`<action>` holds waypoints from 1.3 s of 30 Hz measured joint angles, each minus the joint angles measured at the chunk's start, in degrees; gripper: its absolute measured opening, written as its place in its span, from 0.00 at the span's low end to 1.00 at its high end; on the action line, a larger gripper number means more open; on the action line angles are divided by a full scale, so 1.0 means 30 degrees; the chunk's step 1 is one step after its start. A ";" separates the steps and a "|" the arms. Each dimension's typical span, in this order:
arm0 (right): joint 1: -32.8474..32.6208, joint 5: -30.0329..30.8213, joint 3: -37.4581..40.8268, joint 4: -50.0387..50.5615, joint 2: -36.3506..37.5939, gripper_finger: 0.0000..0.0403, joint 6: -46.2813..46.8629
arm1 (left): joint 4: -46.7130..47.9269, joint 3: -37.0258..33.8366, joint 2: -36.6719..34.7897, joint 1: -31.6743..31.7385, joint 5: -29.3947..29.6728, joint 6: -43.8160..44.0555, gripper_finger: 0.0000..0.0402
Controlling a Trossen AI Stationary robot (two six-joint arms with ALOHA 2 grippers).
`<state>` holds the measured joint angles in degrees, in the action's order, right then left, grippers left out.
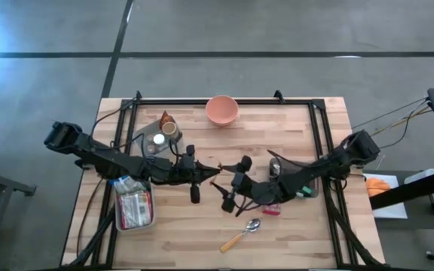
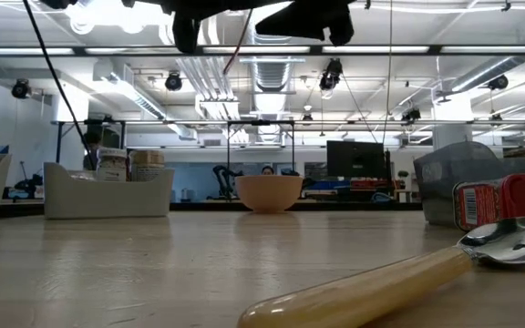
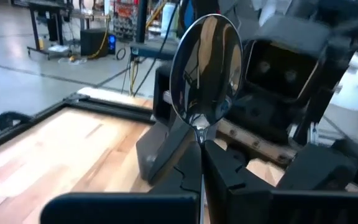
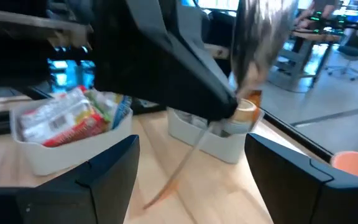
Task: Pick & Place Food Item
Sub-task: Put the white orange spoon into the black bin
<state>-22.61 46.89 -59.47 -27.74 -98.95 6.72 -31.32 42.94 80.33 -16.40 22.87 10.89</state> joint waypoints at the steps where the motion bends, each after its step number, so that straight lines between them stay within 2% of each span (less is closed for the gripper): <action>1: 0.0000 0.0320 -0.0187 0.0318 -0.0007 0.72 0.0003 | -0.0132 0.0075 0.0029 0.0000 -0.0007 -0.0009 0.00; 9: 0.0109 0.0629 -0.1101 0.1203 -0.0110 0.72 -0.0874 | -0.0634 0.0217 0.0046 -0.0030 -0.0507 -0.0465 0.00; 12: 0.0095 0.0636 -0.1220 0.1945 -0.0103 0.68 -0.0653 | -0.0770 0.0217 0.0046 -0.0036 -0.0507 -0.0587 0.00; 21: 0.0081 0.0654 -0.1220 0.2731 -0.0082 0.32 -0.0587 | -0.0990 0.0217 0.0046 -0.0015 -0.0493 -0.0800 0.00; 27: 0.0117 -0.0891 -0.1345 0.3373 -0.0008 0.05 -0.0886 | -0.0978 0.0217 0.0046 -0.0022 -0.0644 -0.0900 0.00; 39: 0.0117 -0.0945 -0.2914 0.7778 0.0035 0.02 0.0006 | -0.0894 0.0209 0.0053 -0.0021 -0.0702 -0.1058 0.00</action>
<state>-22.26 44.05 -68.21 -4.41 -98.85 6.74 -34.00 43.57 80.49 -16.47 20.76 7.71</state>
